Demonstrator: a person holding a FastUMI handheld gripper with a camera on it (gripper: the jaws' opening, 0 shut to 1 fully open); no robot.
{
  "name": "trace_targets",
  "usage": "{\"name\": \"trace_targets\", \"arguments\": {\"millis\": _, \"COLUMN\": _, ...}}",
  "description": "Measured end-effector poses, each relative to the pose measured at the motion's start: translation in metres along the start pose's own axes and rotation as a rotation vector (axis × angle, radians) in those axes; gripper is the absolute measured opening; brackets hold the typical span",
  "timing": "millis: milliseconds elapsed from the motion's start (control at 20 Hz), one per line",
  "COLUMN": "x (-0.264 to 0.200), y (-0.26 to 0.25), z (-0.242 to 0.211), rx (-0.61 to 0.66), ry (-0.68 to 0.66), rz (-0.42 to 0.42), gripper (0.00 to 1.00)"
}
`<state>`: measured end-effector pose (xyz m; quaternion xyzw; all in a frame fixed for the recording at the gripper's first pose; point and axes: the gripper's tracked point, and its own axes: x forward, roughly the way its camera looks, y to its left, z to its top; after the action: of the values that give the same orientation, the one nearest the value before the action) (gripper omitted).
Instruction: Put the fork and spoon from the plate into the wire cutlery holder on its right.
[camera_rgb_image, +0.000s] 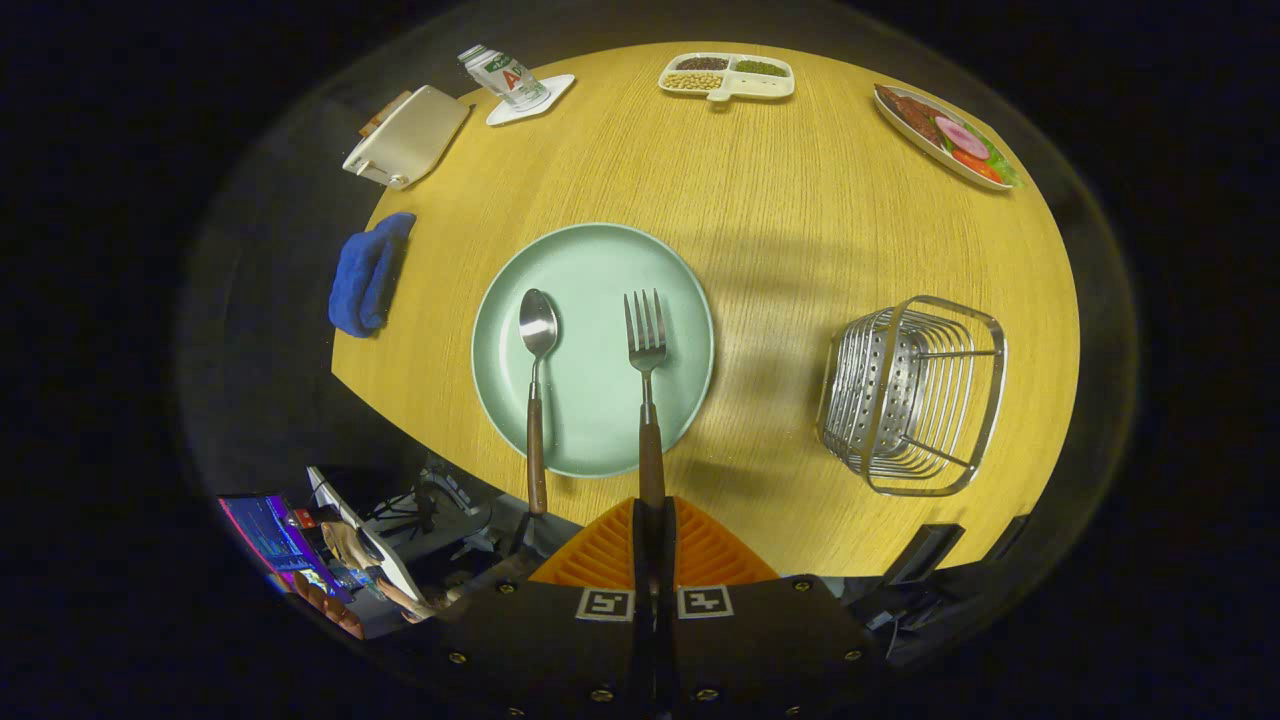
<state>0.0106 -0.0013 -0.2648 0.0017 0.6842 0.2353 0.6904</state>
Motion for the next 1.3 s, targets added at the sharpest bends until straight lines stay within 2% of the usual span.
{"name": "trace_targets", "arguments": {"millis": 350, "x": -0.079, "y": -0.05, "z": -0.015, "rx": -0.083, "ry": 0.045, "rz": -0.102, "gripper": 0.02}}
{"name": "trace_targets", "arguments": {"millis": 700, "x": -0.127, "y": -0.1, "z": -0.038, "rx": -0.091, "ry": 0.104, "rz": -0.191, "gripper": 0.02}}
{"name": "trace_targets", "arguments": {"millis": 900, "x": -0.131, "y": -0.115, "z": -0.044, "rx": -0.092, "ry": 0.151, "rz": -0.21, "gripper": 0.02}}
{"name": "trace_targets", "arguments": {"millis": 1300, "x": -0.099, "y": -0.13, "z": -0.03, "rx": -0.101, "ry": 0.27, "rz": -0.234, "gripper": 0.02}}
